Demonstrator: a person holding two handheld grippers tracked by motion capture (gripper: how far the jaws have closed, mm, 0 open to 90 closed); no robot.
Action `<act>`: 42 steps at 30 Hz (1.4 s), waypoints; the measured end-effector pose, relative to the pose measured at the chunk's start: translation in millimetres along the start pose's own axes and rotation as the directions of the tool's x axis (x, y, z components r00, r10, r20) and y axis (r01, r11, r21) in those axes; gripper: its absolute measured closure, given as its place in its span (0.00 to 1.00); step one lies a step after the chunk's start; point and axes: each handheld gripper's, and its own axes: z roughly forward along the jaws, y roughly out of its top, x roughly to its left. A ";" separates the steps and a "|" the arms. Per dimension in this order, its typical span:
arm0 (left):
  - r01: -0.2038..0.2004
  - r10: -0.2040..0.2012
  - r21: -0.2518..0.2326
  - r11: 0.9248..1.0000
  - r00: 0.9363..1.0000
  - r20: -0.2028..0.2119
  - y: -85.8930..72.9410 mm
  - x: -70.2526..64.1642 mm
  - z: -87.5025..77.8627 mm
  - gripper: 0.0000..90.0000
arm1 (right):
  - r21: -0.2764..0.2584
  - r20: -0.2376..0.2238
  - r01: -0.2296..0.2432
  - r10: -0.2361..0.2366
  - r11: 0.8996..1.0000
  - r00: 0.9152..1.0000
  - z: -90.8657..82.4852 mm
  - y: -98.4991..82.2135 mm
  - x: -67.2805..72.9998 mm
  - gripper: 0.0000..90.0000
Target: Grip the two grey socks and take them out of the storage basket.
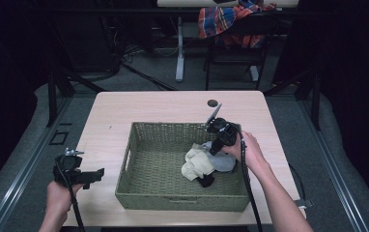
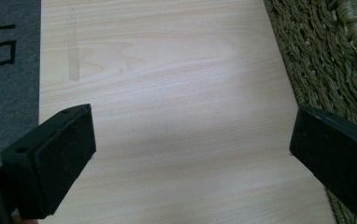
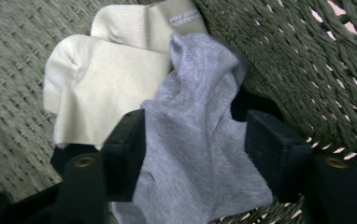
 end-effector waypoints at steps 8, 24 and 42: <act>0.001 -0.001 0.003 1.000 1.000 -0.001 -0.1 -0.1 0.1 0.01 | 0.056 0.013 -0.009 0.008 0.998 1.000 14.0 3.7 4.2 0.56; -0.001 0.001 0.002 1.000 1.000 -0.001 -0.1 -0.3 -0.1 0.01 | 0.079 -0.062 -0.013 0.018 0.997 0.998 1.7 -0.2 0.4 0.91; 0.000 0.000 0.002 1.000 1.000 0.000 0.0 -0.2 0.1 0.01 | -0.014 -0.084 -0.032 0.030 0.999 0.996 -31.4 -6.5 -3.1 0.91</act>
